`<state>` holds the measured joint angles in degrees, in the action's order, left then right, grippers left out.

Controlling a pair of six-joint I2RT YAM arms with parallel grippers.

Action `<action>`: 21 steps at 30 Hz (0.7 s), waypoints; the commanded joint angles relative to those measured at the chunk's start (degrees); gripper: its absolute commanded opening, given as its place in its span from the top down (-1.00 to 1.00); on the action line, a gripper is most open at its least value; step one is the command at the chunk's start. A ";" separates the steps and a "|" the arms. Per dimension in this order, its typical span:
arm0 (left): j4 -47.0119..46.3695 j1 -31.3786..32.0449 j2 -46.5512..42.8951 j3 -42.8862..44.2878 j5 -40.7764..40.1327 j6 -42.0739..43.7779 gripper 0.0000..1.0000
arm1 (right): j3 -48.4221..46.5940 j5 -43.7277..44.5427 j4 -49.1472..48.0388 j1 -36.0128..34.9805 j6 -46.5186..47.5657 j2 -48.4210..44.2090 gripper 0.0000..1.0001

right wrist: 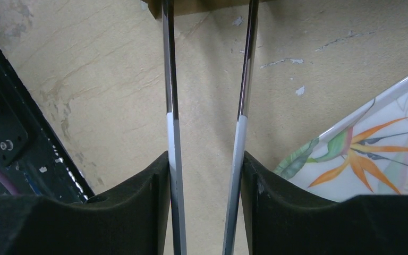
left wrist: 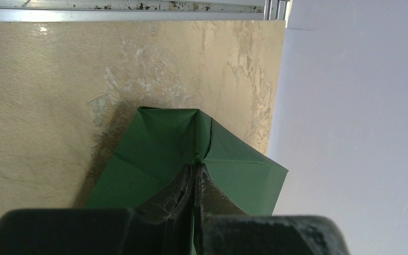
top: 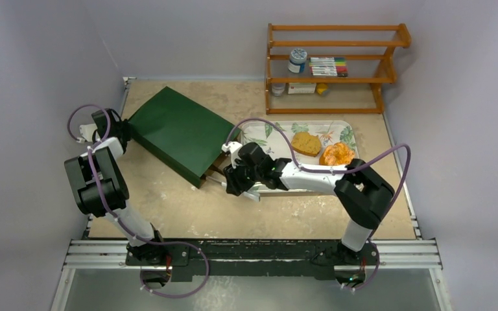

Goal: Take the fake bread out of the paper bag
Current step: Take out the fake bread from the paper bag.

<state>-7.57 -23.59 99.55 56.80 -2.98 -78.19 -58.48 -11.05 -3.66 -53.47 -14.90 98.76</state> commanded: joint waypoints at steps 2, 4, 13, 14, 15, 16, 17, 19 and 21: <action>-1.44 0.19 0.43 1.61 1.45 1.03 1.00 | -3.00 0.55 -2.68 -0.22 0.95 -0.17 0.00; -1.48 0.28 0.58 1.58 1.49 0.86 1.00 | -3.70 0.46 -2.59 -0.18 1.13 0.54 0.00; -1.80 0.65 0.72 1.31 1.49 0.61 1.00 | -7.19 1.51 -1.92 -0.21 2.19 4.44 -0.01; -1.92 0.73 0.73 1.15 1.49 0.53 1.00 | -7.63 1.66 -1.74 -0.18 2.23 5.03 -0.01; -2.05 0.74 0.72 0.94 1.49 0.50 1.00 | -8.14 1.84 -1.64 -0.22 2.19 5.60 -0.01; -2.29 0.79 0.78 0.76 1.49 0.45 1.00 | -8.64 2.09 -1.60 -0.17 2.24 6.14 -0.02; -2.48 0.83 0.80 0.55 1.49 0.31 1.00 | -9.27 2.44 -1.36 -0.20 2.27 6.63 -0.02; -2.83 0.92 0.98 0.19 1.49 0.28 1.00 | -10.55 2.76 -0.67 -0.23 2.32 7.67 -0.02; -3.18 1.07 1.07 -0.10 1.49 0.22 1.00 | -12.19 3.14 -0.10 -0.17 2.56 8.65 -0.01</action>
<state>-8.34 -23.42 100.29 56.77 -2.94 -78.32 -65.78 -9.56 -2.63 -53.52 -13.65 107.09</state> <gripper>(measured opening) 0.006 0.508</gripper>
